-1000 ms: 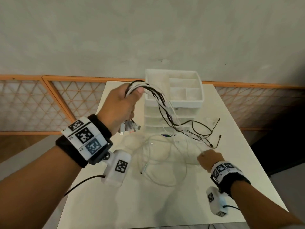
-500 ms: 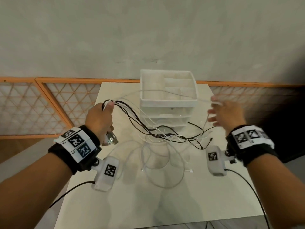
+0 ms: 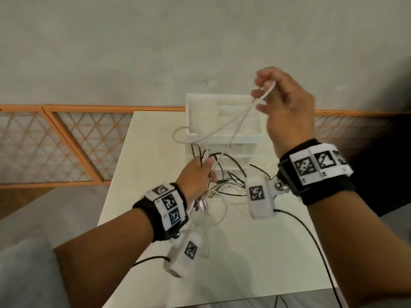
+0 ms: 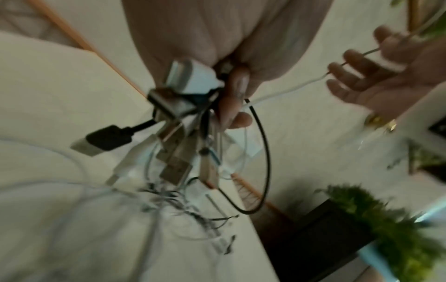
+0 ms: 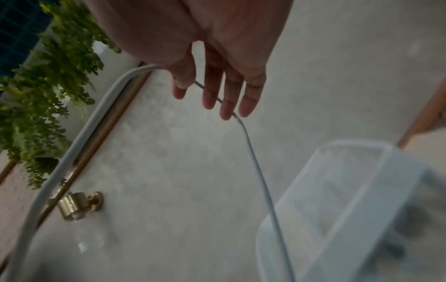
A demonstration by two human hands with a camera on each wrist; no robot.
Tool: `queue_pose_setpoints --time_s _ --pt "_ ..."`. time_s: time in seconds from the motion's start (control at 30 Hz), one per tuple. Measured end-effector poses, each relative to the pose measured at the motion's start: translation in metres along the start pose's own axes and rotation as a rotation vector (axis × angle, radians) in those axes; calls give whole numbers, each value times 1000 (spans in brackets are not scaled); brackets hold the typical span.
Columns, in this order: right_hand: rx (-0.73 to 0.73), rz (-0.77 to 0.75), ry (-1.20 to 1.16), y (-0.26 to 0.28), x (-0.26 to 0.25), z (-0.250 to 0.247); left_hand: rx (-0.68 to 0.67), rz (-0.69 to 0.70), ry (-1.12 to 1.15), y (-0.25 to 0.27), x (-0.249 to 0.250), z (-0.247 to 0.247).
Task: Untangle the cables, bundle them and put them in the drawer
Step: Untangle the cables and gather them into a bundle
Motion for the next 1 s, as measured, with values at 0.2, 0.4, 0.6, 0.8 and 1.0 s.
queue_pose_setpoints --time_s 0.2,0.4,0.6,0.8,1.0 --pt "219 -109 250 -36 0 -57 30 -71 -296 -5 -49 -41" --pt "53 -223 264 -39 9 -38 117 -112 -303 -7 -48 -66" --pt "-122 45 200 -36 67 -26 218 -41 -40 -5 -3 -82" --pt "-560 386 798 38 166 -24 189 88 130 5 49 -99" --pt "-642 429 841 71 157 -18 135 133 -7 4 65 -93"
Point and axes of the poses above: each hand's wrist, its own y-axis away from the middle knuckle, its own z-axis out of the palm, x = y × z, the point moved 6 cm from there along -y, towards the middle knuckle, and after that the axes turned 10 degrees about y, right-handed, at the moved point
